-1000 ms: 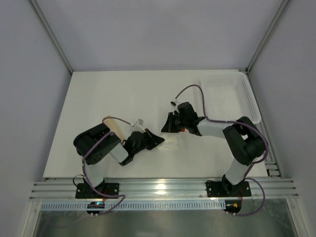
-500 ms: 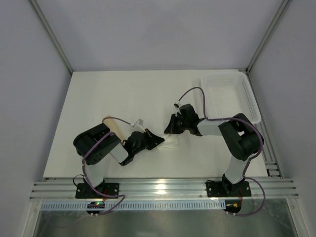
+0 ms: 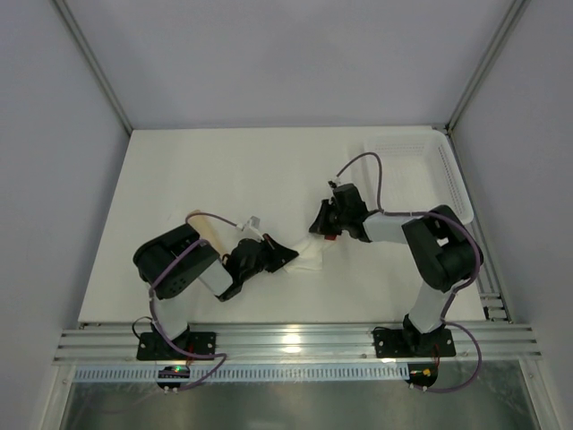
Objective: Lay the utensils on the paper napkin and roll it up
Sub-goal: Roll the napkin at the center of the board.
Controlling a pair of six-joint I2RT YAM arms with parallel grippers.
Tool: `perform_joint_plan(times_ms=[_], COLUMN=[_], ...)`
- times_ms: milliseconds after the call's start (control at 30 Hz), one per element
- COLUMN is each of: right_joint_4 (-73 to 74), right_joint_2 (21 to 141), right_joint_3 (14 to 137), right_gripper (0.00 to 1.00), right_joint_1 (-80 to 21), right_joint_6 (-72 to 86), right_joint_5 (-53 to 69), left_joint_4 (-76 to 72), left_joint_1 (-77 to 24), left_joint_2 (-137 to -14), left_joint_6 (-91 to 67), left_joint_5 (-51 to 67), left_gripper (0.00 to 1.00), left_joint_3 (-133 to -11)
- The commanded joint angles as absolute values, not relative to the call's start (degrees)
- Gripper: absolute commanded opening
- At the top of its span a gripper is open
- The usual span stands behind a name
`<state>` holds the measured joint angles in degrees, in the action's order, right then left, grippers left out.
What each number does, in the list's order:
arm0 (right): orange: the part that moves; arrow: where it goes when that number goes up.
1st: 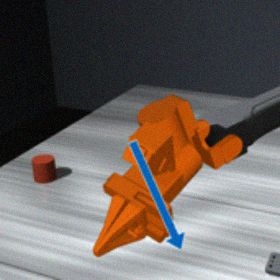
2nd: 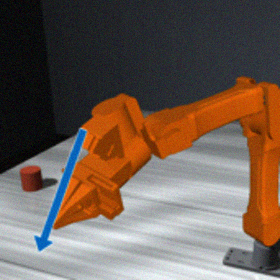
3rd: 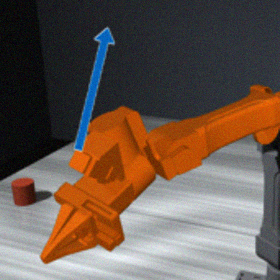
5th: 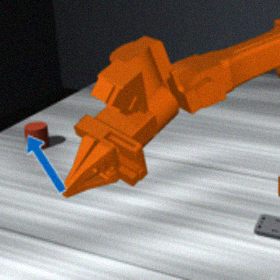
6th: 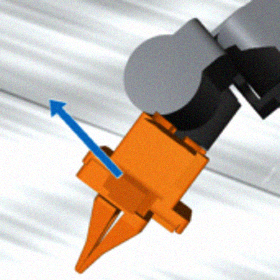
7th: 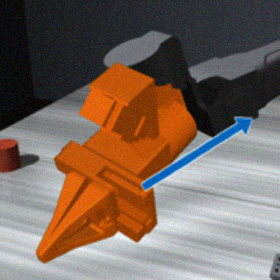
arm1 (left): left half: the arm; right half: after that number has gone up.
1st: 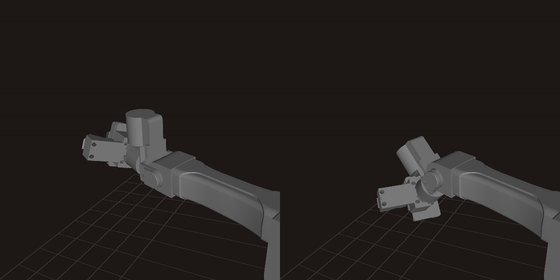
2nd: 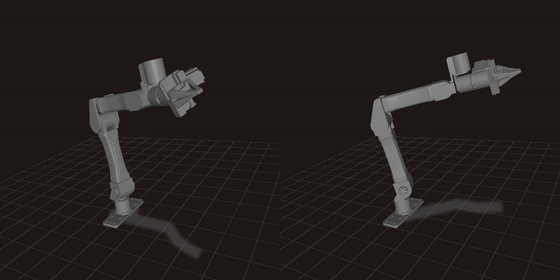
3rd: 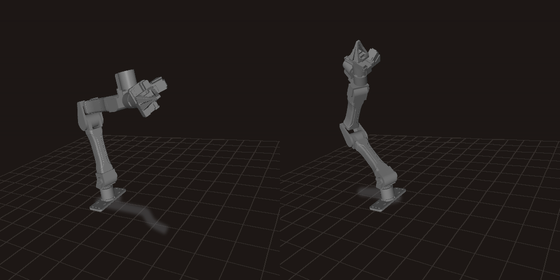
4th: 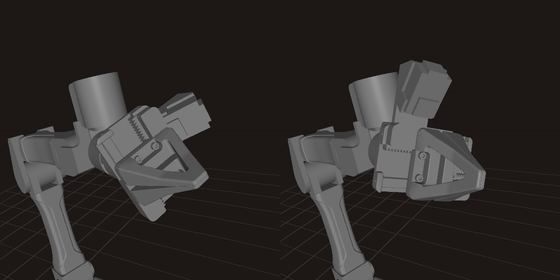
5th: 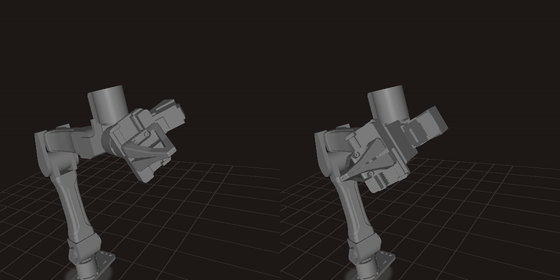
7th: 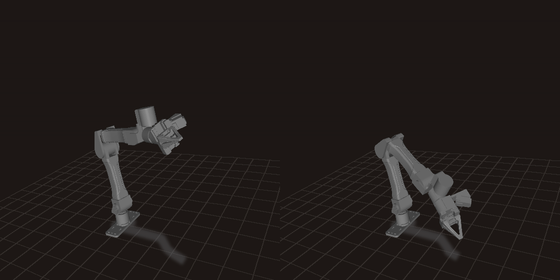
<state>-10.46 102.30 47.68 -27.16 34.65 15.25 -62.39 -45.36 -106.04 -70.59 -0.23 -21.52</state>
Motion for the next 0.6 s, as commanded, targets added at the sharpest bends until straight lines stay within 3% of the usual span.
perform_joint_plan(times_ms=[0,433,567], right_joint_4=[-2.6,3.6,7.5], right_joint_2=[100.6,87.7,82.3], right_joint_3=[47.5,46.4,45.7], right_gripper=[0.04,0.04,0.13], right_joint_1=[-26.7,-26.7,-26.8], right_joint_6=[31.1,29.7,28.6], right_joint_5=[4.3,2.5,4.5], left_joint_4=[-47.3,-48.3,-48.5], left_joint_1=[-45.7,-45.7,-45.6], left_joint_2=[-110.1,-111.3,-111.3], left_joint_6=[-67.6,-67.9,-67.9], left_joint_5=[-2.0,-1.9,-1.8], left_gripper=[0.00,0.00,0.00], left_joint_3=[-18.5,-18.4,-18.4])
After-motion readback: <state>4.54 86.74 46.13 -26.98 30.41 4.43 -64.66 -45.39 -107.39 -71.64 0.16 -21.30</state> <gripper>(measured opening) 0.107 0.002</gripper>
